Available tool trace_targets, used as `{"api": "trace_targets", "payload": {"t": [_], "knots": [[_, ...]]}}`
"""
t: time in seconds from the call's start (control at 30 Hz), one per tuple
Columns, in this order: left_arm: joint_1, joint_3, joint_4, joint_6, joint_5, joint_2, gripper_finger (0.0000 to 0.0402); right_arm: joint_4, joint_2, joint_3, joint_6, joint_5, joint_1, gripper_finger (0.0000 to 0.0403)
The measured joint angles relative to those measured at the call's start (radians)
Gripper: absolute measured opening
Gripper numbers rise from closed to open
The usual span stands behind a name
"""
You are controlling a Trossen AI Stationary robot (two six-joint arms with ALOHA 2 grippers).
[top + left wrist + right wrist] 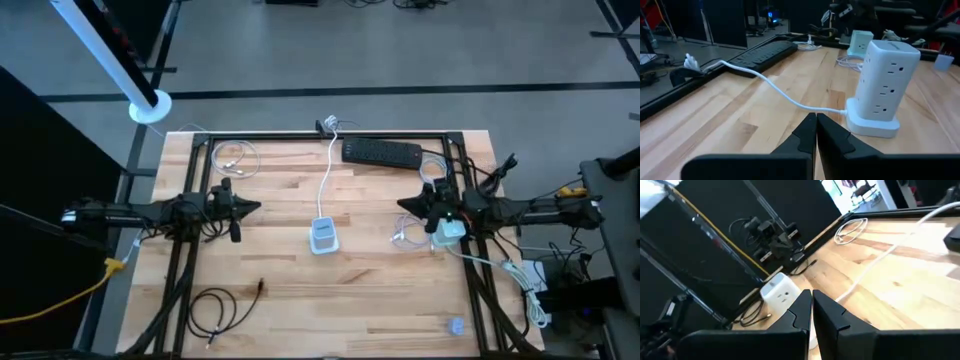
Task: Insert USB
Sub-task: Insert the bottom white charger cable into the black outlet extension
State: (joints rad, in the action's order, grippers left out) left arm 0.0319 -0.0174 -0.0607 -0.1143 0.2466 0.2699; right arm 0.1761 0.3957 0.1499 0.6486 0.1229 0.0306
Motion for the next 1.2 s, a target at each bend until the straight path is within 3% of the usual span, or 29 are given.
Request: {"api": "trace_targets", "payload": {"t": [0.33, 0.53, 0.67, 0.97, 1.2], "knots": [[0.001, 0.000, -0.416, -0.193, -0.001, 0.001, 0.0000, -0.034, 0.271, 0.385, -0.049, 0.008, 0.000, 0.0000], [0.001, -0.001, -0.428, -0.270, -0.002, 0.002, 0.0000, -0.106, 0.382, 0.546, -0.240, -0.025, 0.001, 0.0000], [0.001, -0.001, -0.429, -0.350, -0.002, 0.002, 0.0000, -0.417, 0.467, 0.644, -0.275, 0.009, 0.000, 0.0000], [0.002, -0.001, -0.631, -0.267, 0.019, 0.003, 0.0000, -1.130, 0.702, 0.882, -0.234, -0.040, 0.002, 0.0007], [0.002, -0.001, -0.641, -0.235, 0.058, 0.004, 0.0010, -1.289, 0.829, 0.870, -0.092, -0.213, -0.002, 0.0105]]}}
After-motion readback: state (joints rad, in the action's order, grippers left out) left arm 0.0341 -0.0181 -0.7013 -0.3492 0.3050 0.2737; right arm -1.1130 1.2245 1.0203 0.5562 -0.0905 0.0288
